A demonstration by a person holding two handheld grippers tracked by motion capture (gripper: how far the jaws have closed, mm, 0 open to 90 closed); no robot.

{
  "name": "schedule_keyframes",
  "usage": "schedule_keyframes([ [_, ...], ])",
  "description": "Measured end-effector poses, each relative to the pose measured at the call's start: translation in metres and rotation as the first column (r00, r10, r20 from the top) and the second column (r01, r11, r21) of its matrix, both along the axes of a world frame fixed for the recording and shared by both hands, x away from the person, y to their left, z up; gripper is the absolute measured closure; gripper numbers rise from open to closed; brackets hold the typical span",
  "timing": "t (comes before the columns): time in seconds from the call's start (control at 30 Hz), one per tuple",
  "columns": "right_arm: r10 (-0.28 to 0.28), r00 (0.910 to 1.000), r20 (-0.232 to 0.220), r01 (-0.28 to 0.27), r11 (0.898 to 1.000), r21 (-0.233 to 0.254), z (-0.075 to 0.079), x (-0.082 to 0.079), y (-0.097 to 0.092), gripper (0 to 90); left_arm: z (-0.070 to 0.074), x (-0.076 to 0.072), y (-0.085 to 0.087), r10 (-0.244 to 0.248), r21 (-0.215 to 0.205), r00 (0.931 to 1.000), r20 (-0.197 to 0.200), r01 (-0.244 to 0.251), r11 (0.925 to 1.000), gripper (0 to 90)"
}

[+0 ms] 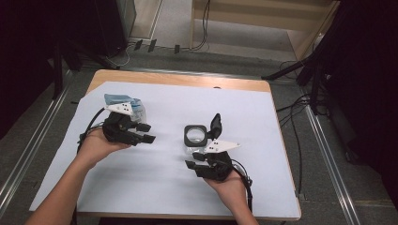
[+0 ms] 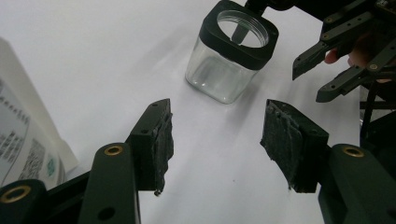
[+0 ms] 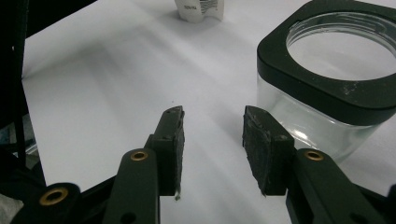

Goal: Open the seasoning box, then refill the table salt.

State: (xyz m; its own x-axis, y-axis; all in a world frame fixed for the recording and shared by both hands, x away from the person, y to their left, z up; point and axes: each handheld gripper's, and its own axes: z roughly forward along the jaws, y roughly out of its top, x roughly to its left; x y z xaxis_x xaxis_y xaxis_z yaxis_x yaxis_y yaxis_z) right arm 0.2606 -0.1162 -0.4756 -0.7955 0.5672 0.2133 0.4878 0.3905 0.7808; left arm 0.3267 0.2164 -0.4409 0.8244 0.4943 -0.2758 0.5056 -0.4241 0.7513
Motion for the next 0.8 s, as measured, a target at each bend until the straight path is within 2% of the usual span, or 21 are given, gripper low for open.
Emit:
schedule_keyframes([
  [0.17,0.006,1.0,-0.006,-0.006,1.0,0.003,-0.001,0.003,0.003,59.9,0.0,0.0,0.012,0.014,0.013,0.9999,-0.006,-0.014,0.9998,44.7],
  [0.33,0.005,0.9999,-0.013,-0.005,1.0,0.002,-0.003,0.005,0.005,59.9,0.0,0.001,0.031,0.055,-0.002,0.9984,-0.008,-0.055,0.9985,45.0],
  [0.5,0.014,0.9998,-0.014,-0.014,1.0,0.002,-0.003,0.006,0.006,60.0,-0.002,0.002,0.051,0.088,0.006,0.9961,-0.01,-0.088,0.9961,45.8],
  [0.63,0.019,0.9997,-0.015,-0.019,1.0,0.001,-0.003,0.006,0.008,59.9,-0.007,0.007,0.06,0.105,0.008,0.9943,-0.017,-0.105,0.9944,46.5],
  [0.7,0.023,0.9996,-0.015,-0.023,1.0,-0.002,-0.004,0.007,0.009,60.0,-0.007,0.008,0.065,0.107,-0.005,0.994,-0.021,-0.107,0.9942,47.0],
  [0.8,0.026,0.9995,-0.019,-0.026,1.0,-0.007,-0.004,0.007,0.01,59.9,-0.004,0.007,0.073,0.113,0.016,0.9935,-0.01,-0.113,0.9935,47.8],
])
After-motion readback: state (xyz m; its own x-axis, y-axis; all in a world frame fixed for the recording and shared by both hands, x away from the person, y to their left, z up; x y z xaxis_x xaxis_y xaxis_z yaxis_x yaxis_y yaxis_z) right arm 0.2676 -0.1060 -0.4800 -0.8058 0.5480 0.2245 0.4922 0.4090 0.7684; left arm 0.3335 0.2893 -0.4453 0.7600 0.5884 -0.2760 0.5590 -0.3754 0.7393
